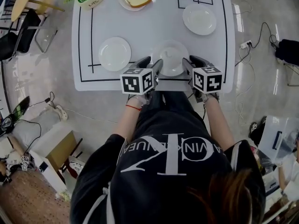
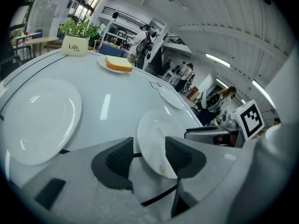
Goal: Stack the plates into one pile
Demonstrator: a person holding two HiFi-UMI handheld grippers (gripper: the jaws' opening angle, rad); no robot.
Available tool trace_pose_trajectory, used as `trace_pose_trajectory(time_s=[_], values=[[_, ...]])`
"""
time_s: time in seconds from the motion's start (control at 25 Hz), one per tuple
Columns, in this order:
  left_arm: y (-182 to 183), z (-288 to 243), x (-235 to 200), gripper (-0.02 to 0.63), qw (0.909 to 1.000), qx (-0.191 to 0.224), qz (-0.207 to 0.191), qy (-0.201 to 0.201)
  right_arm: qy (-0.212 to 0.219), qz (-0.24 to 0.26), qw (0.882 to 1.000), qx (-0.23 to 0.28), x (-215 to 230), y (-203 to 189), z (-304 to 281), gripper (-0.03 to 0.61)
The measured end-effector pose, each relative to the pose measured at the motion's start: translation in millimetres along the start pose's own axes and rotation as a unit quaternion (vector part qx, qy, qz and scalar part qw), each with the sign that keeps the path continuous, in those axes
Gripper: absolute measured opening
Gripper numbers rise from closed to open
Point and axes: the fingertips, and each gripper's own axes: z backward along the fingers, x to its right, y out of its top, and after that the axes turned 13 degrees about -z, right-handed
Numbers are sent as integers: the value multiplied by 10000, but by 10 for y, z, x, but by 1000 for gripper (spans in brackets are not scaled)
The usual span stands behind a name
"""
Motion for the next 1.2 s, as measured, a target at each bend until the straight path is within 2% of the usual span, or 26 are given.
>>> trace_pose_trajectory(time_s=[0.2, 0.32, 0.44, 0.52, 0.8, 1.2], values=[[22, -23, 2, 219, 9998, 53, 168, -17, 147, -291, 9995, 28, -29, 23, -41, 135], [15, -30, 14, 187, 9994, 81, 322, -83, 120, -534, 9984, 158, 18, 49, -32, 80], [25, -20, -10, 172, 9980, 177, 603, -74, 222, -700, 9969, 275, 17, 100, -19, 69], [46, 4, -40, 152, 9977, 218, 639, -6, 332, -788, 9958, 322, -9, 140, -2, 60], [217, 137, -207, 102, 9961, 447, 688, 321, 609, -654, 9952, 390, -161, 312, -14, 44], [336, 410, -379, 100, 9884, 880, 911, 833, 1175, -335, 9919, 343, -487, 554, -59, 40]])
